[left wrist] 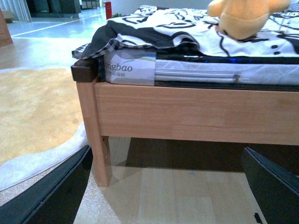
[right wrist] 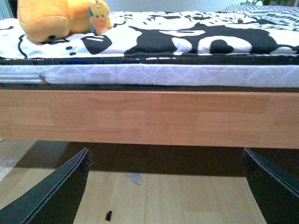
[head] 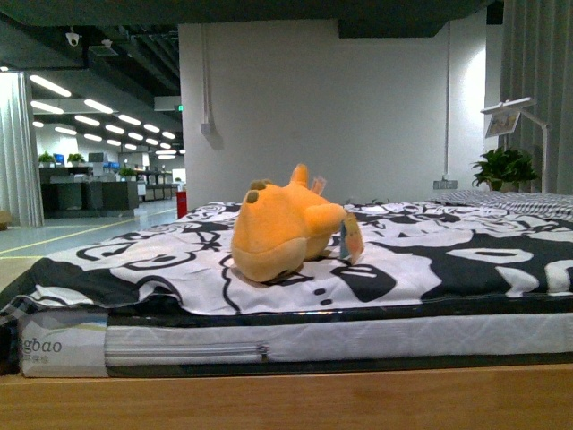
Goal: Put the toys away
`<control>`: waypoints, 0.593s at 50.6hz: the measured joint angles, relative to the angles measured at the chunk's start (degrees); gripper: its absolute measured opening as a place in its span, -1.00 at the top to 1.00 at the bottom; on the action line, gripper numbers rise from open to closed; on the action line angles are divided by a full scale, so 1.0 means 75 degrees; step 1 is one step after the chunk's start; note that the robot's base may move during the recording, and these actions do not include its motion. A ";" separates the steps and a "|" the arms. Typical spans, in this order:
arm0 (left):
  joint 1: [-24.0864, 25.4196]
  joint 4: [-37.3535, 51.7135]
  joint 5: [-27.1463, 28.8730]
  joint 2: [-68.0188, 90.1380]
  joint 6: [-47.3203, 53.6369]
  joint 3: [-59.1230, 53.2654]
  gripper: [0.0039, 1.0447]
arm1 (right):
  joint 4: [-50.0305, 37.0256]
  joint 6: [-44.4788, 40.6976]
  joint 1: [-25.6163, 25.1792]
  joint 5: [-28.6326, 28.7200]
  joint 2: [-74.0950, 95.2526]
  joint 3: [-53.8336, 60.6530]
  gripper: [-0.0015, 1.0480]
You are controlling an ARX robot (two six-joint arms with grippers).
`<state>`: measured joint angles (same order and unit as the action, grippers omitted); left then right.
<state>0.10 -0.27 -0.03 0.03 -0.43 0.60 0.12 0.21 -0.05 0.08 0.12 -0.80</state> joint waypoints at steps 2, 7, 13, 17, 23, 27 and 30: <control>0.0003 0.0000 0.0000 0.0000 0.0003 0.0000 -0.89 | 0.0000 0.0000 0.0000 -0.0003 0.0000 0.0000 -0.87; -0.0006 0.0000 0.0003 0.0000 0.0000 0.0000 -0.89 | 0.0000 0.0000 0.0000 0.0000 0.0006 0.0000 -0.87; -0.0006 0.0000 0.0012 0.0003 0.0003 0.0000 -0.89 | 0.0000 0.0000 0.0000 0.0009 0.0000 0.0000 -0.87; -0.0017 0.0006 0.0006 0.0000 0.0000 0.0000 -0.89 | -0.0006 0.0000 0.0000 0.0012 -0.0003 0.0000 -0.87; -0.0017 0.0003 0.0029 0.0000 0.0000 0.0000 -0.89 | -0.0003 0.0000 -0.0006 0.0044 0.0012 0.0000 -0.87; -0.0017 0.0003 0.0023 0.0000 0.0000 0.0000 -0.89 | -0.0003 0.0000 -0.0006 0.0041 0.0012 0.0000 -0.87; -0.0017 0.0003 0.0017 0.0000 0.0000 0.0000 -0.89 | -0.0003 0.0000 -0.0006 0.0041 0.0009 0.0000 -0.87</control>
<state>-0.03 -0.25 0.10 0.03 -0.43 0.60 0.10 0.21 -0.10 0.38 0.19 -0.80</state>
